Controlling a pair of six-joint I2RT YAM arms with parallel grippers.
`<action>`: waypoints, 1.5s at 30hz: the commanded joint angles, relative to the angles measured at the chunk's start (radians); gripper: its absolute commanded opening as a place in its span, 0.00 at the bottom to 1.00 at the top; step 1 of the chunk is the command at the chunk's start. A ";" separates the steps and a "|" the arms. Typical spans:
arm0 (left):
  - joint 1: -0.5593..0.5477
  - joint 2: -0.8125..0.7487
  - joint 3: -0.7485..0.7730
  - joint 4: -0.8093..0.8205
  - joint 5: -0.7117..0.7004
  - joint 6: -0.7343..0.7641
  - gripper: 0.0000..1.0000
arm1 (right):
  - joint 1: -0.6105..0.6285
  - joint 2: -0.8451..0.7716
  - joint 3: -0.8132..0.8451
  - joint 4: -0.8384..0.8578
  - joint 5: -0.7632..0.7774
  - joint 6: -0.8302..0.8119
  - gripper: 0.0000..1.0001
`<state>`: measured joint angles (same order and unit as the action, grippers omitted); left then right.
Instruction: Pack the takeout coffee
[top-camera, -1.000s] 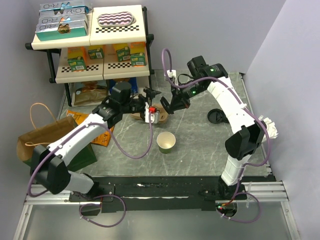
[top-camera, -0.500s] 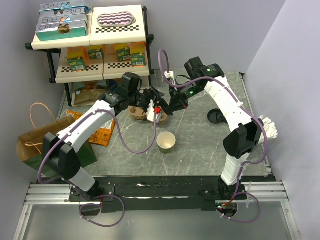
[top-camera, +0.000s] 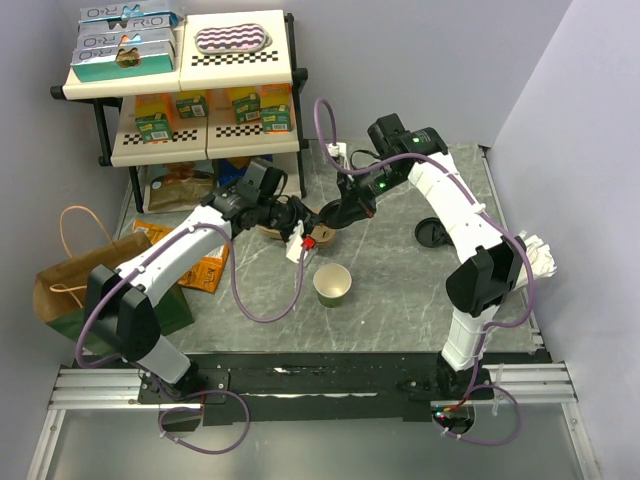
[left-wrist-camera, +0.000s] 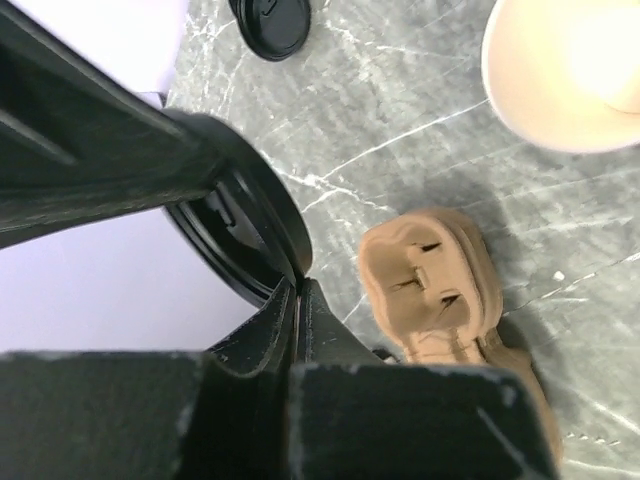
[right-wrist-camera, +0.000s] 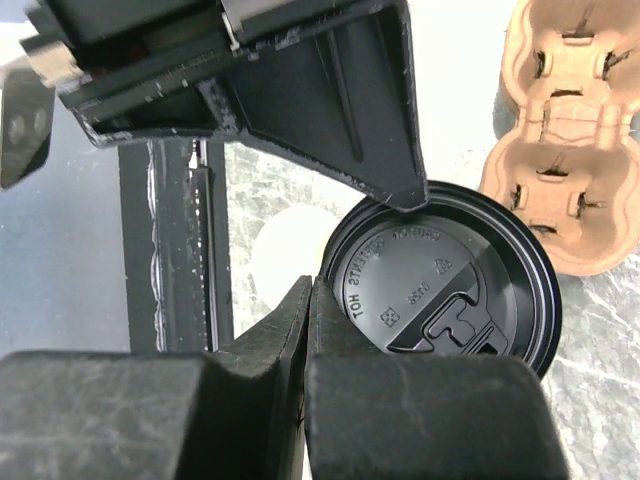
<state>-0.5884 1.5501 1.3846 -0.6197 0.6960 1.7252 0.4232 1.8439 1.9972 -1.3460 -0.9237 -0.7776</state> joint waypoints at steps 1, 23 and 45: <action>-0.008 -0.054 -0.018 0.093 0.053 -0.100 0.01 | 0.009 0.002 0.044 -0.226 0.005 0.012 0.00; 0.025 -0.188 -0.246 0.760 0.489 -2.025 0.01 | -0.400 -0.494 -0.435 0.465 -0.133 0.504 0.71; 0.029 0.074 -0.627 1.738 0.554 -2.790 0.01 | -0.247 -0.531 -0.890 0.677 -0.142 0.630 0.88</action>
<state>-0.5594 1.5944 0.7460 0.9649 1.2331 -0.9760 0.1619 1.3334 1.1294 -0.6930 -1.0870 -0.1284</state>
